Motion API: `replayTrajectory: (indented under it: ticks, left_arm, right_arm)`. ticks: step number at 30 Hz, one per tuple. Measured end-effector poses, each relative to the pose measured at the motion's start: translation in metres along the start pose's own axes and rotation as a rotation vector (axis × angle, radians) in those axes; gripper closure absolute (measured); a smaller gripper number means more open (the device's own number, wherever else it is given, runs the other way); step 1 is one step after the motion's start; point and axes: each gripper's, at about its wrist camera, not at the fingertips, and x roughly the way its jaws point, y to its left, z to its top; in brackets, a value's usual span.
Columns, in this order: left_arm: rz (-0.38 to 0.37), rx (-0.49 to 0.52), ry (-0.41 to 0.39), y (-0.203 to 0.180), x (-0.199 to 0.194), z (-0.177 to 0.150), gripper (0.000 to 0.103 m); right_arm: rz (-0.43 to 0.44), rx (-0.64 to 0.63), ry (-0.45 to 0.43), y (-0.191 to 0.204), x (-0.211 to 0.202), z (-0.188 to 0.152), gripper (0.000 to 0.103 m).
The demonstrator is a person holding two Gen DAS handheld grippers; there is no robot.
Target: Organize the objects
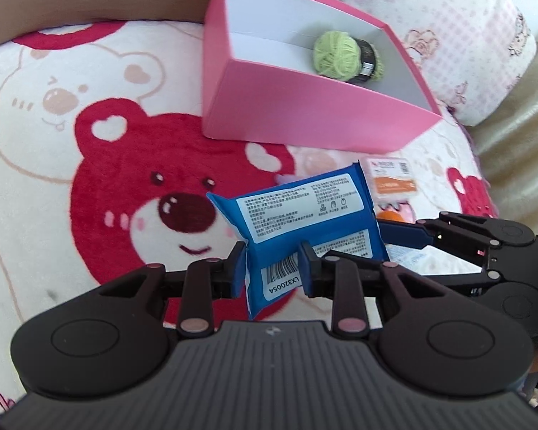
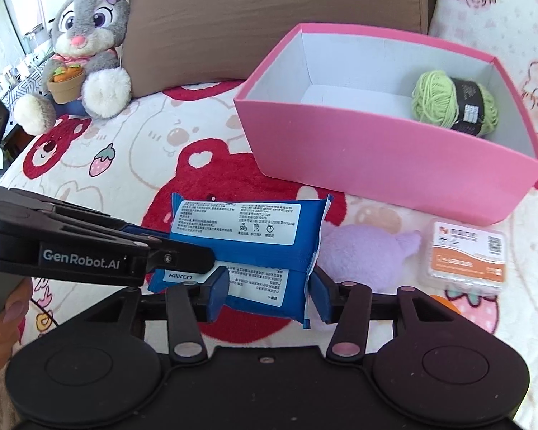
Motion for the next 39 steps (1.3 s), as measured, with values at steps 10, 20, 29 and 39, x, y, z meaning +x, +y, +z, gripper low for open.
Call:
replayTrajectory:
  ticks: [10,20,29,39]
  left_arm:
    - [-0.011,0.078,-0.008,-0.034,-0.028,-0.004,0.075]
    - [-0.053,0.13,-0.055,-0.061,-0.056,-0.007,0.074]
    - [-0.059,0.213,-0.038,-0.075,-0.067,0.001,0.073]
    - [-0.044,0.239,-0.045,-0.097,-0.077,0.026,0.072]
  right_arm:
    - [0.006,-0.029,-0.02,0.003,-0.04,-0.006,0.035]
    - [-0.025,-0.022,-0.004,0.011,-0.076,-0.003,0.027]
    - [-0.025,-0.019,-0.027,0.01,-0.093,-0.002,0.027]
    - [-0.05,-0.037,-0.07,0.004,-0.107,0.013,0.026]
